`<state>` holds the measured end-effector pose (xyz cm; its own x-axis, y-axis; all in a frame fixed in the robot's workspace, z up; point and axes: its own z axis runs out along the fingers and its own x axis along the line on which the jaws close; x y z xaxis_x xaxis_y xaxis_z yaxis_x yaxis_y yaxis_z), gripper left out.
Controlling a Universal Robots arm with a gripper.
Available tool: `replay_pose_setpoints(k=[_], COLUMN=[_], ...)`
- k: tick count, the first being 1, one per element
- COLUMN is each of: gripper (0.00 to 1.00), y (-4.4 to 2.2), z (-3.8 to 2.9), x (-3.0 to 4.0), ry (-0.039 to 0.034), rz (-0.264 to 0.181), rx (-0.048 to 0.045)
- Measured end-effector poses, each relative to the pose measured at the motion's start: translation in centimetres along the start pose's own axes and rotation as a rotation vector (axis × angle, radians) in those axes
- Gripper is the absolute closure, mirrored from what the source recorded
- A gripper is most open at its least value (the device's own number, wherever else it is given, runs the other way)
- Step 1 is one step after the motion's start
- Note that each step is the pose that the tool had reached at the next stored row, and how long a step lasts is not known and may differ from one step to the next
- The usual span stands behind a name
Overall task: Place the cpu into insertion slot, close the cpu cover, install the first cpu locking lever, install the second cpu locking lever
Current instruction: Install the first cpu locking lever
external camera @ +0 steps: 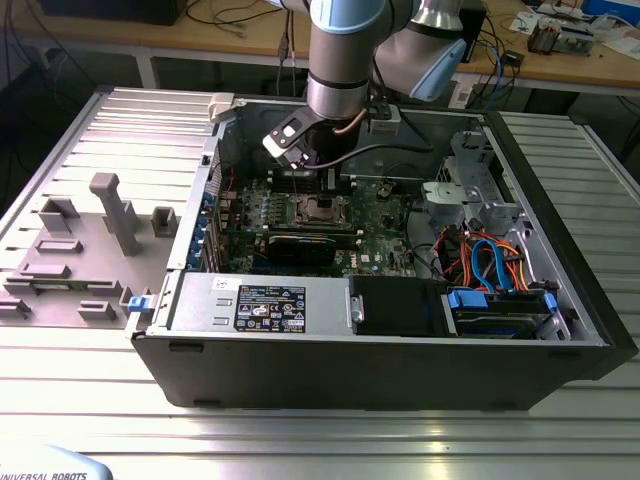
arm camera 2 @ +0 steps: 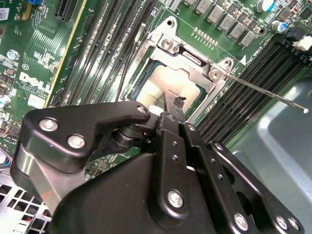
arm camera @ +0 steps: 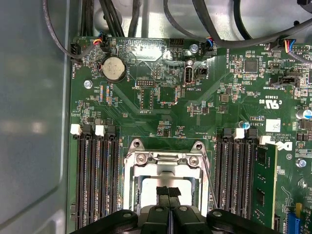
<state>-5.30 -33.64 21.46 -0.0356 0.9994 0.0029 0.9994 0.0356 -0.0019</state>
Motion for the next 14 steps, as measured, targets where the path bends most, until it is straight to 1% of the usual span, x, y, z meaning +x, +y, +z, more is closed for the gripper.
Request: replay_pose_setpoints(k=[4, 5, 8, 9, 11, 14], gripper=[0.89, 0.89, 0.89, 0.89, 0.89, 0.89], y=[0.0, 0.0, 0.0, 0.0, 0.0, 0.0], z=[0.0, 0.0, 0.0, 0.0, -0.22, -0.75], x=[0.0, 0.0, 0.0, 0.0, 0.01, 0.0], ry=[0.0, 0.0, -0.0001, -0.0001, 0.0, 0.0], rz=[-0.003, -0.009, -0.042, -0.044, -0.044, -0.044], rx=[0.0, 0.0001, 0.0002, 0.0001, 0.0001, 0.0001])
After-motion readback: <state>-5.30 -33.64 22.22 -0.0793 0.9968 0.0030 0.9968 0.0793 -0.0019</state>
